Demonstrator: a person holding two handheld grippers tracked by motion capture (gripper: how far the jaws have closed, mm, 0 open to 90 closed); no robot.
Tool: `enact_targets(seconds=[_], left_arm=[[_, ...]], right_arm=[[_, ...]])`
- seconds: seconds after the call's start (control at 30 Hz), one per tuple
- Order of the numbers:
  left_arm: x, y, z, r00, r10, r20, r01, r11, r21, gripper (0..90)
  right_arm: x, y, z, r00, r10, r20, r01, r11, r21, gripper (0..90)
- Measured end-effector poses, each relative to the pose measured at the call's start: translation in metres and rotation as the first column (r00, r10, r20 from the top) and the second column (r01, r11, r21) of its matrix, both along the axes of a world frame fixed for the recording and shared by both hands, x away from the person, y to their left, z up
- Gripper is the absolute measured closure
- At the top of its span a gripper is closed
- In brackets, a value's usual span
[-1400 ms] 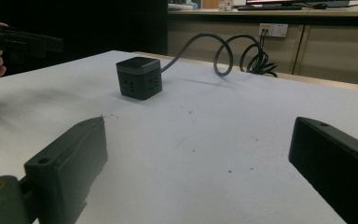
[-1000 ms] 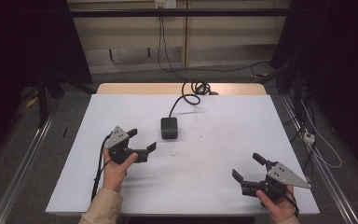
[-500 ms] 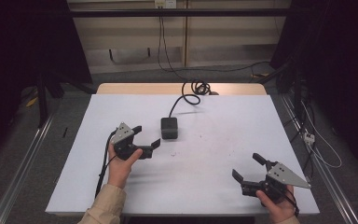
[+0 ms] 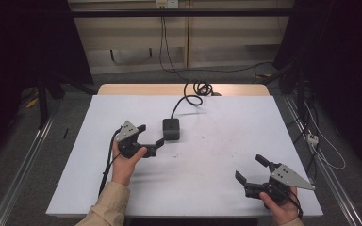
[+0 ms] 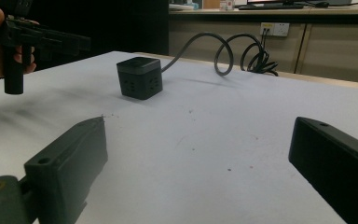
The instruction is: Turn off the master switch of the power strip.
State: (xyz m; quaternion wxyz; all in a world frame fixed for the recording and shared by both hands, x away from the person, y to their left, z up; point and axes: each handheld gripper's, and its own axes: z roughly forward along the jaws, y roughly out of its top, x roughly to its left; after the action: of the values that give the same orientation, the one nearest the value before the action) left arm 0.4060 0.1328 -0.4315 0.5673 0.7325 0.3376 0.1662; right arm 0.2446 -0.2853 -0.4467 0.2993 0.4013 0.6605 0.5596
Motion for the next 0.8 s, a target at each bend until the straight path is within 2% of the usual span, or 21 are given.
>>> enact_targets(seconds=[0.5, 0.8], left_arm=[[0.01, -0.011, 0.002, 0.9999, -0.013, -0.003, 0.013, 0.9998, 0.017, 8.1], [0.014, -0.01, 0.002, 0.9999, -0.007, -0.015, 0.007, 1.0, 0.002, 9.8]], right_arm=[[0.0, -0.001, 0.0, 1.0, 0.001, 0.001, -0.001, 1.0, 0.001, 3.9], [0.0, -0.001, 0.0, 1.0, 0.004, 0.0, -0.004, 1.0, 0.0, 4.2]])
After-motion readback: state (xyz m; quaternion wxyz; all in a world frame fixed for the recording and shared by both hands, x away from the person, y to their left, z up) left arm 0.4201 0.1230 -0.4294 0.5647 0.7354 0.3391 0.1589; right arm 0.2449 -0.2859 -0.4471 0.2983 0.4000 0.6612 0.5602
